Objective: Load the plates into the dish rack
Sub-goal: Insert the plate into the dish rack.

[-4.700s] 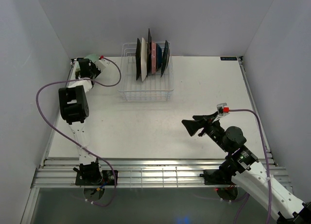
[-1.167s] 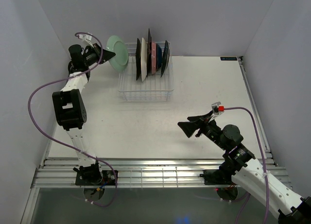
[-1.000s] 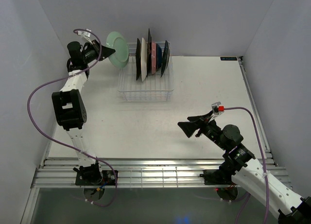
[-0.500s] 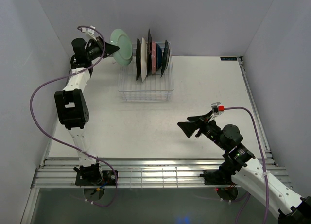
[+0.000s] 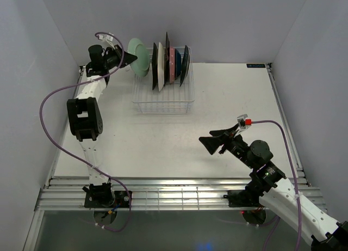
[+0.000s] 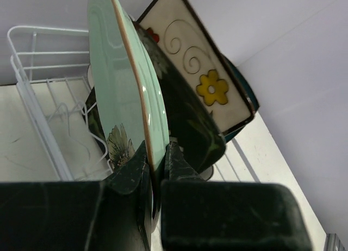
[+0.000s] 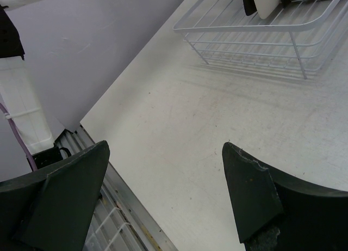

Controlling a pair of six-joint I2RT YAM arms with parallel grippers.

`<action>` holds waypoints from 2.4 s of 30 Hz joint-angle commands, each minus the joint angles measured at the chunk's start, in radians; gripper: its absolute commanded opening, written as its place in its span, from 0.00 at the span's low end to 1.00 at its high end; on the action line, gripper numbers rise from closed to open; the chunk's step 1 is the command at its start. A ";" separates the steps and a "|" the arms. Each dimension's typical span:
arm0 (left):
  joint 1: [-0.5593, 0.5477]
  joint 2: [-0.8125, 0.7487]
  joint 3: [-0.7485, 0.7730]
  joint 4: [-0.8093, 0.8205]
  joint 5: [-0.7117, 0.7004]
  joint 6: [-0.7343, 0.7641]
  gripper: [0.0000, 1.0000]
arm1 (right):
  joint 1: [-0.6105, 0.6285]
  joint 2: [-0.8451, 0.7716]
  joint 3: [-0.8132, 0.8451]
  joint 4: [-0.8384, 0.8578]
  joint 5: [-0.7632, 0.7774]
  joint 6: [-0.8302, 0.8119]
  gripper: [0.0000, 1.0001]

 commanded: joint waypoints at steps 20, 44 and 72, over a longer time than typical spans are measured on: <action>-0.139 0.022 0.049 -0.001 -0.183 0.214 0.00 | -0.003 -0.012 -0.018 0.041 -0.010 0.009 0.90; -0.202 0.033 0.038 -0.107 -0.271 0.379 0.47 | -0.003 -0.013 -0.021 0.041 -0.010 0.004 0.90; -0.097 -0.501 -0.492 -0.132 -0.173 0.419 0.98 | -0.003 -0.062 0.031 -0.159 0.217 -0.131 0.90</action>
